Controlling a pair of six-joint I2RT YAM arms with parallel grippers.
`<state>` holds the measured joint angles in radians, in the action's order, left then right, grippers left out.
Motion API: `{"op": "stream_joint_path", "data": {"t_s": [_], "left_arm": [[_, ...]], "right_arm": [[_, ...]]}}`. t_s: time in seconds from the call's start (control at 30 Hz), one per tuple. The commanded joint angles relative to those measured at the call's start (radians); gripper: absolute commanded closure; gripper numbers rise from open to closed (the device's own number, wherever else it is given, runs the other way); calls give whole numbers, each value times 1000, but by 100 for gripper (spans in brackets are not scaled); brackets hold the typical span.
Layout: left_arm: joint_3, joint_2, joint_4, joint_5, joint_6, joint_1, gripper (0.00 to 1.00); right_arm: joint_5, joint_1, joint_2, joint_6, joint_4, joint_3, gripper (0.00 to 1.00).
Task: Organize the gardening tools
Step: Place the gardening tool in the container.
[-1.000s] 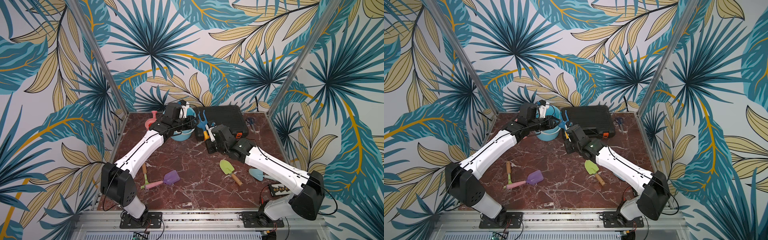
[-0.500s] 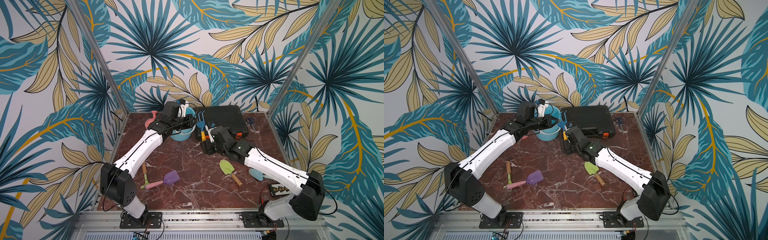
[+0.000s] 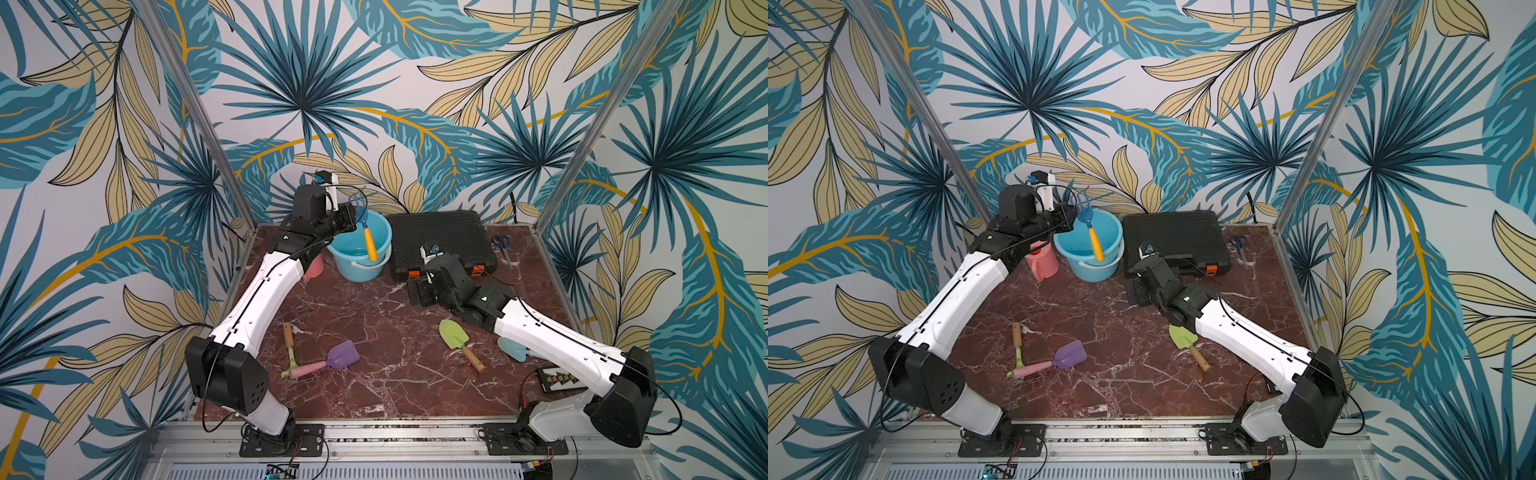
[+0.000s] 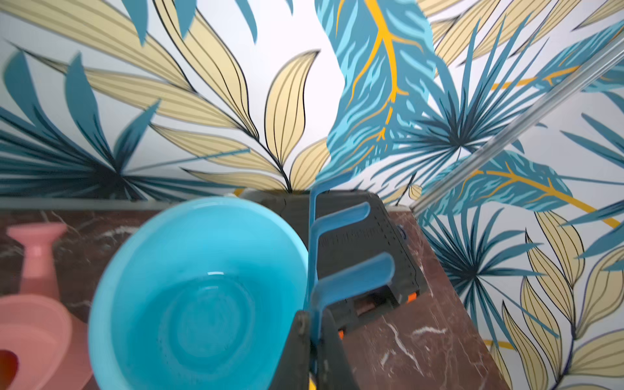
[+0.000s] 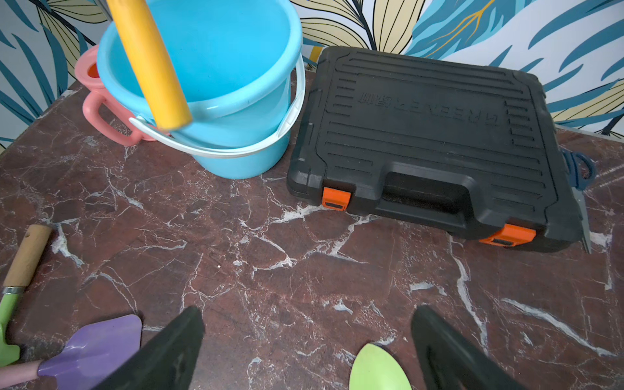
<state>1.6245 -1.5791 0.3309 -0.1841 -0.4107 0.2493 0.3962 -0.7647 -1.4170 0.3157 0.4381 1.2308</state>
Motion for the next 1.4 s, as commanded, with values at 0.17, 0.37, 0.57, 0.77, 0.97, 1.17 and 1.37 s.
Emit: {"op": "stream_joint_path", "data": {"t_s": [0.17, 0.37, 0.57, 0.77, 0.97, 1.17, 1.37], "left_arm": [[93, -105, -163, 33, 182, -26, 100], [77, -219, -257, -49, 210, -27, 100], [21, -278, -262, -86, 208, -26, 100], [-23, -280, -236, -97, 174, -26, 76], [4, -253, -153, -84, 144, -28, 38], [0, -179, -85, -94, 107, -28, 0], [-73, -85, -58, -117, 28, -29, 0]], "right_arm": [[25, -2, 48, 28, -30, -51, 0], [30, -2, 80, 27, -44, -72, 1], [55, -2, 99, 35, -10, -77, 0], [66, -2, 114, 47, -1, -92, 1], [107, -1, 102, 67, 24, -86, 0], [319, 18, 85, 201, 194, -74, 0], [324, 115, 119, 384, 370, -140, 1]]}}
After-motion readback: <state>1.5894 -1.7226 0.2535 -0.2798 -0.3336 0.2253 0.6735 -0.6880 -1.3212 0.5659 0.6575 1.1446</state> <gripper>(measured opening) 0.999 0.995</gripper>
